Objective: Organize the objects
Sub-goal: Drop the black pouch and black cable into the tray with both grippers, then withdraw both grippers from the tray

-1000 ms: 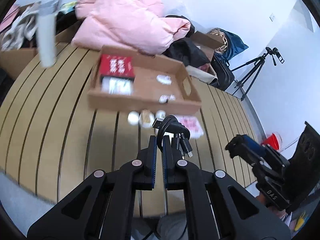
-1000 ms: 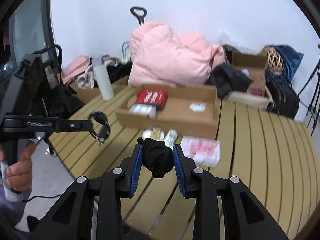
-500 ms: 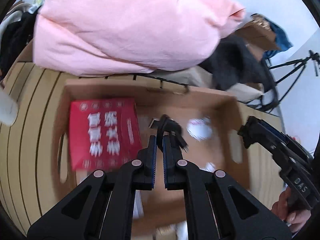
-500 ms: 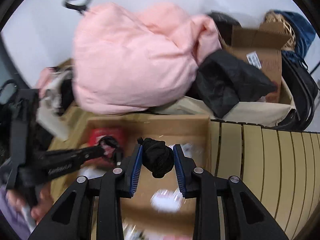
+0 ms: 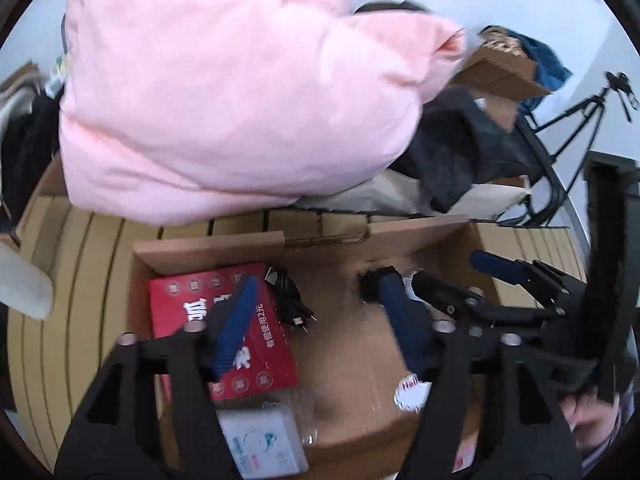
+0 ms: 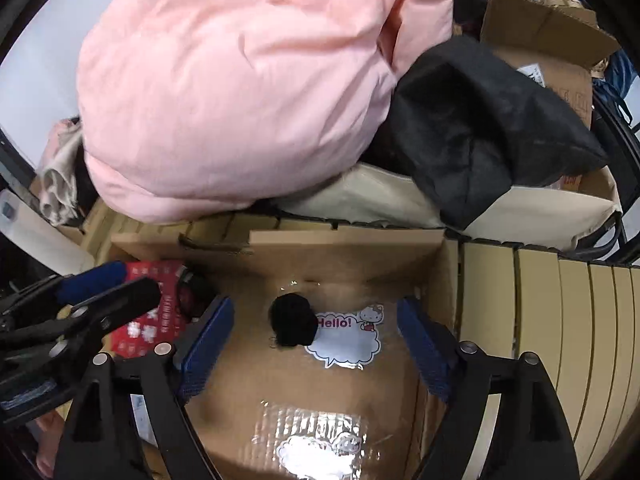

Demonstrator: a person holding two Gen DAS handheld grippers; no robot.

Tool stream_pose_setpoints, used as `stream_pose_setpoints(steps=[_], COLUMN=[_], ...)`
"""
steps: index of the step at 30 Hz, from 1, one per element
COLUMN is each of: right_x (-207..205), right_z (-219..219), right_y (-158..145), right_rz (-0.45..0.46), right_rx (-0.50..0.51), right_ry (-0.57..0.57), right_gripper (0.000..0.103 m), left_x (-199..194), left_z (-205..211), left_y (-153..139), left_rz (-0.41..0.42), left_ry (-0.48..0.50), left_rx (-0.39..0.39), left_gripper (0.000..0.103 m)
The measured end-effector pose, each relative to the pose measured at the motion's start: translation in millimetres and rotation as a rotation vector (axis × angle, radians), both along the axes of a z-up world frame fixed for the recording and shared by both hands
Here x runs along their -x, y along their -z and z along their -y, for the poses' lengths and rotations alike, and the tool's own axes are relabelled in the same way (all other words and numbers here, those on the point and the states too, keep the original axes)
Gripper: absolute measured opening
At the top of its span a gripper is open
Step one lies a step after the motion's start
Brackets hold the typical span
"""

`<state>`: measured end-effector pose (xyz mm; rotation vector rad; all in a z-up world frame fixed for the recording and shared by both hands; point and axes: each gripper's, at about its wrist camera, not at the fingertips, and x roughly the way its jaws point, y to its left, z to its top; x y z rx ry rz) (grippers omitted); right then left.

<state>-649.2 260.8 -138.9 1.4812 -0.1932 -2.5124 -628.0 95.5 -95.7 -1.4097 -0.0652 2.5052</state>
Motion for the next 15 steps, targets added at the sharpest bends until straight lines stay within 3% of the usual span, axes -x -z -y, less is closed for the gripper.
stream_pose_setpoints(steps=[6,11,15], right_x=[-53,-150,-239], right_z=[-15,-44,-58], right_y=[-48,-91,-111], right_rz=[-0.073,-0.156,-0.167], right_rx=[0.003,-0.020,-0.010], right_ry=[-0.035,-0.025,-0.059], right_gripper=[0.087,0.087,0.087], left_x=[-76,-178,-269], left_z=[19,48,78], left_y=[-52,-95,-123], left_rz=[-0.088,-0.195,-0.318], left_ry=[0.040,0.042,0.002], left_rx=[0.089,0.077,0.118], left_gripper=[0.073,0.090,0.096])
